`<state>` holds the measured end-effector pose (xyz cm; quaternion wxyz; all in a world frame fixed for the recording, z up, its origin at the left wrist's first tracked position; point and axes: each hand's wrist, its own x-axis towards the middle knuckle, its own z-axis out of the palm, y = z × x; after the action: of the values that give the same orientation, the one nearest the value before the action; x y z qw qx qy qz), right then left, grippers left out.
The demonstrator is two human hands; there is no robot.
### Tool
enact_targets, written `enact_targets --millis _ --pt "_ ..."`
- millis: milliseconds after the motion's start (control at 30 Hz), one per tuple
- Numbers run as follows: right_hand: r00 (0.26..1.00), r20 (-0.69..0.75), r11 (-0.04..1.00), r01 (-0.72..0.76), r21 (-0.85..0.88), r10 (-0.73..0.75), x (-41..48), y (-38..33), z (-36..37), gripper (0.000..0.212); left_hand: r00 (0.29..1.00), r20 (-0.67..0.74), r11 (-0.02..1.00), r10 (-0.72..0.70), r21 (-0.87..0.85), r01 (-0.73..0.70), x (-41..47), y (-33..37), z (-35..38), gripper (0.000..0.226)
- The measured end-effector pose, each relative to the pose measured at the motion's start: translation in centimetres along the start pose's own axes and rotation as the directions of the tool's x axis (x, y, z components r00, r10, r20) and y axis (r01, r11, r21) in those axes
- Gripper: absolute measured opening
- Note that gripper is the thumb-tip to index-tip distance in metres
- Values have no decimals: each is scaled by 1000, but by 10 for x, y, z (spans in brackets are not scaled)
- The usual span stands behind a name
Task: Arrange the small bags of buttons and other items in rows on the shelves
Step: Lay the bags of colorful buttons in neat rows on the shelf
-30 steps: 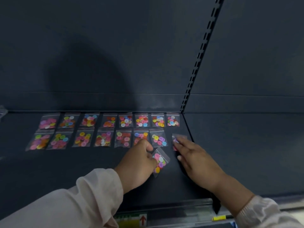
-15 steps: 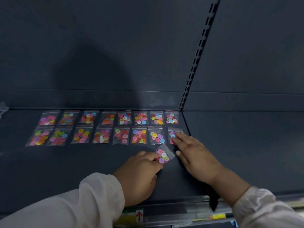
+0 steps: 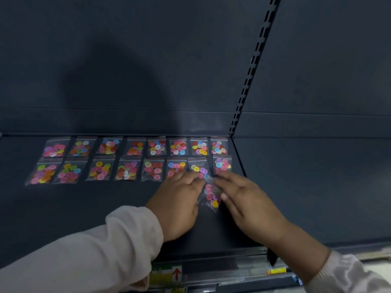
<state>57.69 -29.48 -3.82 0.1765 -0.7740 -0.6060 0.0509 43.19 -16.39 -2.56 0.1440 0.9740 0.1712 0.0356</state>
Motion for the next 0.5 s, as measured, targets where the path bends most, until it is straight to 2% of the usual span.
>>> enact_targets --millis 133,267,500 --pt "991 123 997 49 -58 -42 -9 1 14 52 992 119 996 -46 77 37 7 -8 6 63" --pt "993 121 998 15 -59 -8 -11 10 5 53 981 184 993 -67 108 48 10 -7 8 65" --pt "994 107 1000 20 -17 -18 -10 18 -4 50 982 181 993 -44 116 23 12 -7 9 65"
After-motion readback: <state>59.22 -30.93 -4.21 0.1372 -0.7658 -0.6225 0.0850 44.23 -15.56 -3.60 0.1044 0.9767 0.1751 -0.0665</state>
